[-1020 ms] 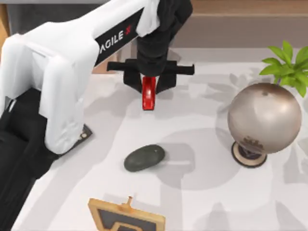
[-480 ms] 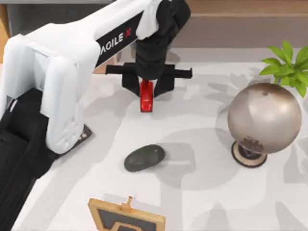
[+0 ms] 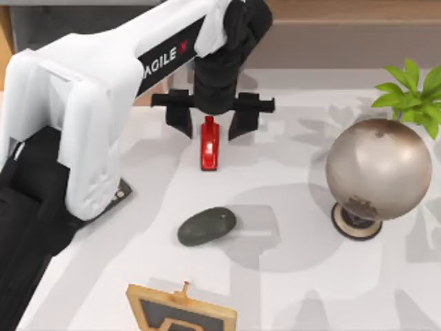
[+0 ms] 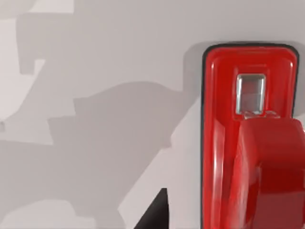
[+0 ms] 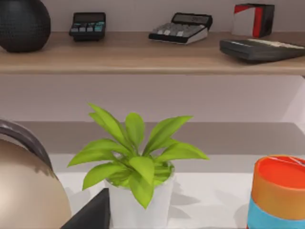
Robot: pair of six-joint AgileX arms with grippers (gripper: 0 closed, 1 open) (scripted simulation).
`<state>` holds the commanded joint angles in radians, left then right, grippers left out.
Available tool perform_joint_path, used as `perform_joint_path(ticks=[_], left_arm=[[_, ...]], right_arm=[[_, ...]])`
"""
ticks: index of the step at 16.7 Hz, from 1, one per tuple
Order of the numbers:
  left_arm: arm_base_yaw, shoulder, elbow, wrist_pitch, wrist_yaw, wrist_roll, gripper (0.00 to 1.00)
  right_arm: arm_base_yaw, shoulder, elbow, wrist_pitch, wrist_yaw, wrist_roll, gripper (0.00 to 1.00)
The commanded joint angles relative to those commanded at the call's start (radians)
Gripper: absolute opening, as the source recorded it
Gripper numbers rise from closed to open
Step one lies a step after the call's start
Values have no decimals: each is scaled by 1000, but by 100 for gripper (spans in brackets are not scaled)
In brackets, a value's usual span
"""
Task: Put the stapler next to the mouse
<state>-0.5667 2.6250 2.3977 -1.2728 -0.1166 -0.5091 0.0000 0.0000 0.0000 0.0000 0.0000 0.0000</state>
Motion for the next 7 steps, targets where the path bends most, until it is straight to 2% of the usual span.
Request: perform_joint_path(ticks=[1, 2, 7], left_arm=[[0, 0, 0, 0, 0, 0, 98], [0, 0, 0, 0, 0, 0, 100], [0, 0, 0, 0, 0, 0, 100]], right_arm=[[0, 0, 0, 0, 0, 0, 100], [0, 0, 0, 0, 0, 0, 100], [0, 0, 0, 0, 0, 0, 100]])
